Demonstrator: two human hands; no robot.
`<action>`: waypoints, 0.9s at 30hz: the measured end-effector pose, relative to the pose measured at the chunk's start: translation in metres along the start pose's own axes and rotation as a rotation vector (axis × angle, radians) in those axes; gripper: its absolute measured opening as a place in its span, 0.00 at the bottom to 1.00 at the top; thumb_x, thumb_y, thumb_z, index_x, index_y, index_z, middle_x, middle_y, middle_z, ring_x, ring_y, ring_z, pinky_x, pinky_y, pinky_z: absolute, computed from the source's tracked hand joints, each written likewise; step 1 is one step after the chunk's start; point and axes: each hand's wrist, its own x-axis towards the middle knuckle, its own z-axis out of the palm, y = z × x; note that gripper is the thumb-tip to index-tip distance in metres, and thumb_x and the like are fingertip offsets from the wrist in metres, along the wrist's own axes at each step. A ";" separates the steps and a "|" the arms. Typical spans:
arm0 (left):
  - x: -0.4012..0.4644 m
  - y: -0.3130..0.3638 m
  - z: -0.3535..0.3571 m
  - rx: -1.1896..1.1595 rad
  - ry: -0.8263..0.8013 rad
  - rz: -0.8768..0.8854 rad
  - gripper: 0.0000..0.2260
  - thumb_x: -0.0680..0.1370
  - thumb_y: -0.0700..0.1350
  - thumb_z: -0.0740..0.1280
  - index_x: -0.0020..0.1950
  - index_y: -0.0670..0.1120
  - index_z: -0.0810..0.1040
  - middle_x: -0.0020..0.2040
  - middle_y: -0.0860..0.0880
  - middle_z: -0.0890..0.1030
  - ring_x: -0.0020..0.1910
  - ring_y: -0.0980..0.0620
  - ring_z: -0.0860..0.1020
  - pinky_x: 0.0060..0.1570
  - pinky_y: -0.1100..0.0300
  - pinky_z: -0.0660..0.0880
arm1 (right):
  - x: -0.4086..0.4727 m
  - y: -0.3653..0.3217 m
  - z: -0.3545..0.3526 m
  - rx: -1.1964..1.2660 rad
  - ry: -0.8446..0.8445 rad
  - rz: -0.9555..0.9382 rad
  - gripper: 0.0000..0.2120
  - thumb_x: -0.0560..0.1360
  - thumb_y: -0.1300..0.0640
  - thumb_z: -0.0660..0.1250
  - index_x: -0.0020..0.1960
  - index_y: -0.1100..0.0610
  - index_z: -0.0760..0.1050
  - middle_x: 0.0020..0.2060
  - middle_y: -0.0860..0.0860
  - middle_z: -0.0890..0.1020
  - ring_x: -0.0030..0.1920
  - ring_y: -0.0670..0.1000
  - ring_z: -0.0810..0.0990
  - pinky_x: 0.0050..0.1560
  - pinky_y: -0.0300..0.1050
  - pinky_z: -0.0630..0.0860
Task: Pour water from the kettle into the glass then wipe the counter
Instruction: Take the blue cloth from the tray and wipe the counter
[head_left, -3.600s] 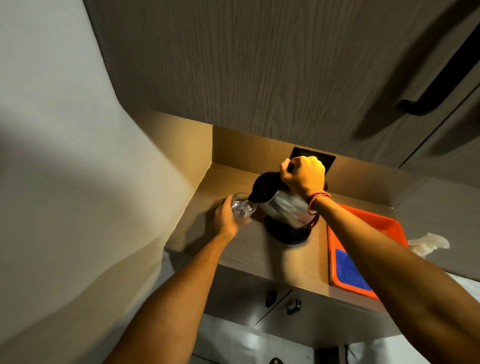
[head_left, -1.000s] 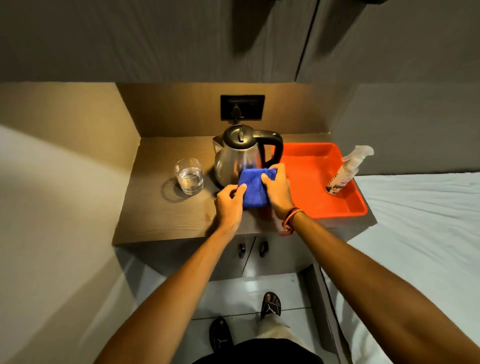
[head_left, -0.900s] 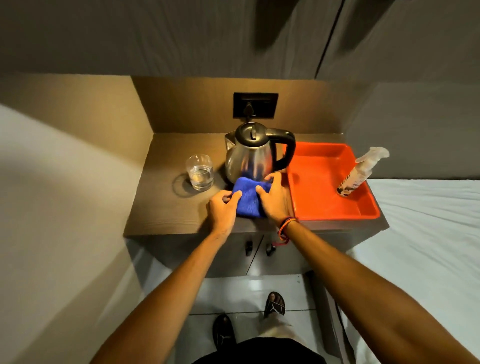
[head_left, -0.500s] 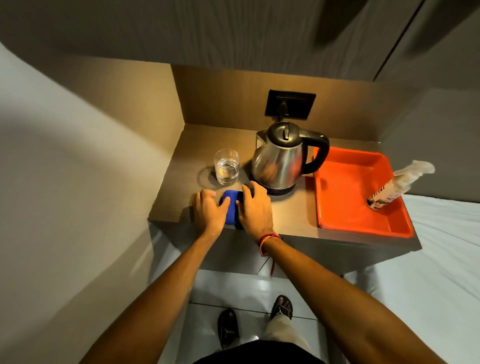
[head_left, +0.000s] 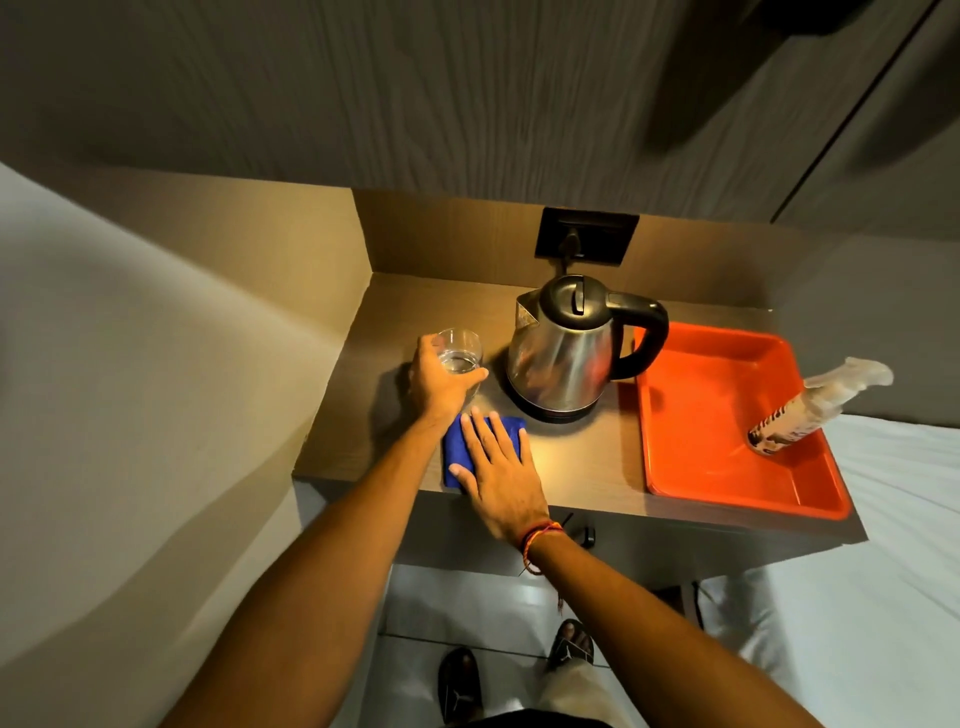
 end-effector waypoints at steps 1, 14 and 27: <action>0.002 0.000 0.000 0.013 0.014 0.014 0.36 0.64 0.44 0.83 0.68 0.45 0.71 0.64 0.44 0.80 0.64 0.45 0.78 0.53 0.60 0.74 | 0.005 0.002 -0.001 0.011 -0.001 0.010 0.33 0.82 0.35 0.42 0.82 0.50 0.42 0.82 0.50 0.50 0.82 0.53 0.45 0.80 0.61 0.45; -0.005 0.019 -0.110 0.106 0.271 0.300 0.36 0.61 0.50 0.84 0.65 0.45 0.75 0.59 0.47 0.82 0.53 0.54 0.78 0.40 0.81 0.70 | 0.115 -0.002 -0.035 0.233 -0.133 0.033 0.32 0.85 0.44 0.50 0.82 0.55 0.41 0.82 0.51 0.42 0.81 0.53 0.38 0.81 0.57 0.44; -0.009 0.004 -0.141 0.188 0.279 0.318 0.34 0.62 0.50 0.84 0.64 0.41 0.76 0.59 0.43 0.83 0.53 0.53 0.79 0.40 0.83 0.69 | 0.109 -0.051 -0.026 -0.022 -0.194 -0.160 0.33 0.83 0.37 0.48 0.82 0.49 0.42 0.82 0.52 0.46 0.82 0.57 0.45 0.79 0.65 0.45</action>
